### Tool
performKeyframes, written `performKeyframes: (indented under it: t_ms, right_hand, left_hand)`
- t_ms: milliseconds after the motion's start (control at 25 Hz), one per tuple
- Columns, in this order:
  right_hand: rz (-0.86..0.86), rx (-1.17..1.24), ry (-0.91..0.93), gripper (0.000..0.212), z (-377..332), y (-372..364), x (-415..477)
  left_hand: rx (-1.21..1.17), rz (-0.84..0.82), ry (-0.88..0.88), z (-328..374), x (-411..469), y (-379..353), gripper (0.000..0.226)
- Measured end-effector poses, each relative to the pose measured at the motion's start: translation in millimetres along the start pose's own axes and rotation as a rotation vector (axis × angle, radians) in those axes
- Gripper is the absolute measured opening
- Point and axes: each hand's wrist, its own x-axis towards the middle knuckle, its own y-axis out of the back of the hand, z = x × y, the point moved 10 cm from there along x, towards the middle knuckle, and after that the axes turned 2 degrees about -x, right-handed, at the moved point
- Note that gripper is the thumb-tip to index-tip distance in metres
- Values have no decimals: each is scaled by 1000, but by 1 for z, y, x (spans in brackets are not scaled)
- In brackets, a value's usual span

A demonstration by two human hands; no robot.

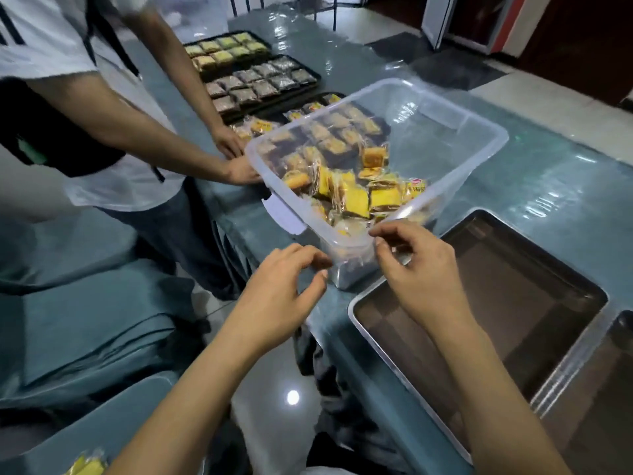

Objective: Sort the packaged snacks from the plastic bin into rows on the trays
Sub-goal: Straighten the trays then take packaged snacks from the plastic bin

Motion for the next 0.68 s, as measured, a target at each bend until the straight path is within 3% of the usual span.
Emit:
performKeyframes:
  t_ms: [440, 680]
  right_hand:
    - [31, -86, -73, 10, 26, -15, 99]
    - [-194, -229, -152, 14, 42, -73, 147]
  left_hand:
    - [-83, -13, -160, -16, 127, 34, 19]
    - [-42, -115, -221, -55, 216, 38, 33]
